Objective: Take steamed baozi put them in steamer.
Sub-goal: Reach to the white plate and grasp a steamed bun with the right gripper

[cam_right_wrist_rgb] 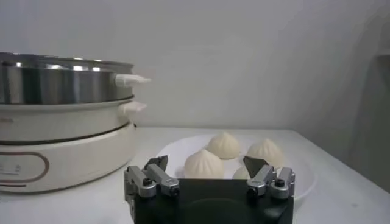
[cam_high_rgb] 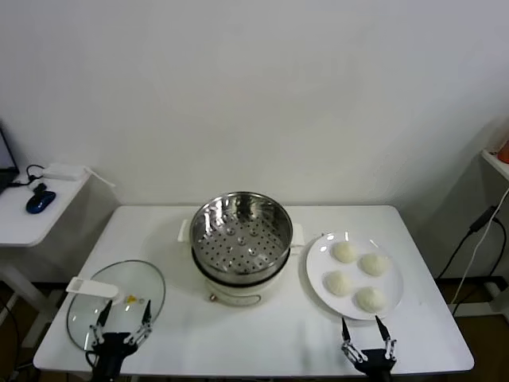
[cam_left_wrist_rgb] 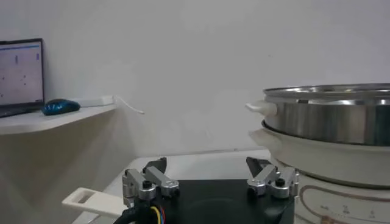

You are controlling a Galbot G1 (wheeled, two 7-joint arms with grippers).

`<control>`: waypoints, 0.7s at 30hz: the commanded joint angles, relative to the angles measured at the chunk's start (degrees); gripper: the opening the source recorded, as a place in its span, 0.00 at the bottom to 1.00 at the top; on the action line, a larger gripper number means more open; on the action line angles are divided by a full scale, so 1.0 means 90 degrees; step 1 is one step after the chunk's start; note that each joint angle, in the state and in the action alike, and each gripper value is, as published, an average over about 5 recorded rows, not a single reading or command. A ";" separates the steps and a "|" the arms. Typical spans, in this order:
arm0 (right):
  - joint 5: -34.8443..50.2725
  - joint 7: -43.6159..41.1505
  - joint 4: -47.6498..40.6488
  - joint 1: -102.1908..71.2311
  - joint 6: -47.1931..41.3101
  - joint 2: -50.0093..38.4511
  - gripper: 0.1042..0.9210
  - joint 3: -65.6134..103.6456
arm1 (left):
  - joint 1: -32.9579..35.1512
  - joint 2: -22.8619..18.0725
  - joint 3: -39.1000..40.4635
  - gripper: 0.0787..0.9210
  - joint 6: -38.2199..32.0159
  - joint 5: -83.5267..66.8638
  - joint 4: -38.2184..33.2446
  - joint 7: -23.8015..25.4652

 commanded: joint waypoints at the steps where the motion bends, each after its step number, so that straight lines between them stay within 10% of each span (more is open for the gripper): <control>1: -0.0073 0.0134 0.0362 0.0047 -0.0991 -0.0104 0.88 0.0116 | -0.0002 0.0008 -0.0005 0.88 0.0026 0.0029 -0.0009 0.0001; 21: 0.0325 -0.1144 -0.0224 0.5215 -0.5894 -0.4421 0.88 -0.2179 | -0.0031 0.0136 -0.0028 0.88 -0.0124 0.0093 0.0097 0.0057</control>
